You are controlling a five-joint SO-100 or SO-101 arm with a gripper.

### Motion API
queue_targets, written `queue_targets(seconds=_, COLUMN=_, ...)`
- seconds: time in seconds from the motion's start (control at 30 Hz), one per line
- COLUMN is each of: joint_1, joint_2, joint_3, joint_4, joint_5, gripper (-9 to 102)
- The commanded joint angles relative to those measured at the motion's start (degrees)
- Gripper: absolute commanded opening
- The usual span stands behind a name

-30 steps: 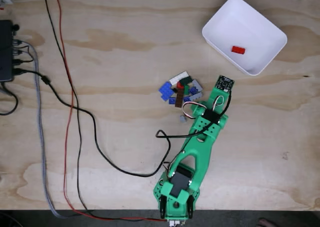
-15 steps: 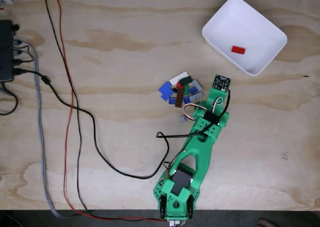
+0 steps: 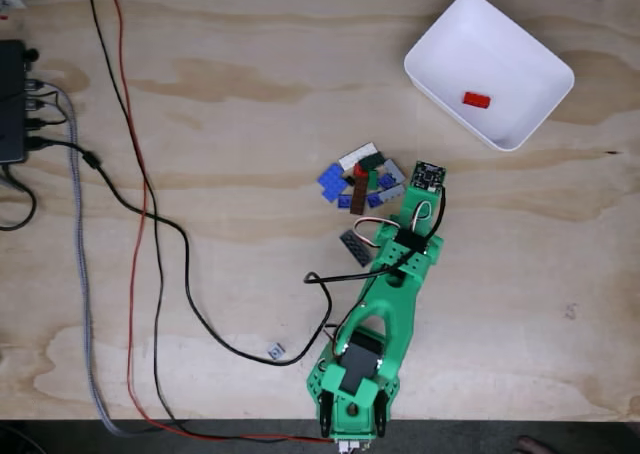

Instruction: Put all lego bricks in the bin.

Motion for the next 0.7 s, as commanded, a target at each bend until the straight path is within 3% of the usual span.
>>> queue_targets(seconds=0.0, joint_1=0.26, joint_2=4.75, joint_3=-0.97, joint_4=0.35, joint_5=-0.88, gripper=16)
queue_targets(seconds=0.17, joint_1=0.97, joint_2=4.92, joint_3=-0.62, joint_4=-1.05, joint_5=-1.23, gripper=4)
queue_targets(seconds=0.2, joint_1=0.97, joint_2=5.01, joint_3=-0.62, joint_4=-1.23, joint_5=-1.23, gripper=4)
queue_targets(seconds=0.3, joint_1=0.44, joint_2=6.42, joint_3=-0.44, joint_4=-0.79, joint_5=-2.02, gripper=20)
queue_targets(seconds=0.47, joint_1=-0.88, joint_2=7.21, joint_3=-0.44, joint_4=-1.58, joint_5=-2.02, gripper=17)
queue_targets(seconds=0.67, joint_1=-0.53, joint_2=7.12, joint_3=1.58, joint_4=-4.48, joint_5=-3.43, gripper=0)
